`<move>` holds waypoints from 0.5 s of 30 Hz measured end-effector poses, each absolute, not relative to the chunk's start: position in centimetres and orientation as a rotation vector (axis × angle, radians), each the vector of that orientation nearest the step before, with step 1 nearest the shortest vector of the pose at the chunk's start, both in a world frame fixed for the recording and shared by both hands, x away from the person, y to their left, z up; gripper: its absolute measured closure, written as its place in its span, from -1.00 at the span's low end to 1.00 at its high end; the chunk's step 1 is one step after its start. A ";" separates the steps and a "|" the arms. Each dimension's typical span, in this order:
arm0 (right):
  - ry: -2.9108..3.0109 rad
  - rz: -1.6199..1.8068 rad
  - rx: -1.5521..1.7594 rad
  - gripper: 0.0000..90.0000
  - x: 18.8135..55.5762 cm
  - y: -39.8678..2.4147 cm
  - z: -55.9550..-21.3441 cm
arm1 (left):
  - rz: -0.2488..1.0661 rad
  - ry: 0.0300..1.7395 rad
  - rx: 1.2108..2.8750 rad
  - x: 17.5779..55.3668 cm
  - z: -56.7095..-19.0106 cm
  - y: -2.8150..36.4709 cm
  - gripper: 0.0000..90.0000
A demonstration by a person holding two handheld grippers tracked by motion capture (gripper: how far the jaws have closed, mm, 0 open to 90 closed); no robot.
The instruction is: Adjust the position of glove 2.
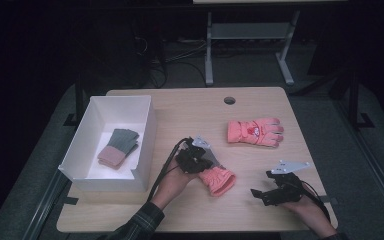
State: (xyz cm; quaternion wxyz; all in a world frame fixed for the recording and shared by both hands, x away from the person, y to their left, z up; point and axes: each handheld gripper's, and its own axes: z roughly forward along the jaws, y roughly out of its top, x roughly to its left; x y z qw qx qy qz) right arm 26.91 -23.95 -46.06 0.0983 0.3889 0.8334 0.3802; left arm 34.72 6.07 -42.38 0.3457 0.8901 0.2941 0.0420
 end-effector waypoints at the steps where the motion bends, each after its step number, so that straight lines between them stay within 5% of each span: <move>1: 2.465 1.126 1.151 -0.81 26.9 -24.0 -46.1 | 0.103 0.772 2.312 35.1 -42.6 6.0 1.00; 15: 2.443 1.135 1.160 -0.81 26.9 -24.5 -45.8 | -0.020 0.716 2.327 34.2 -43.3 3.4 1.00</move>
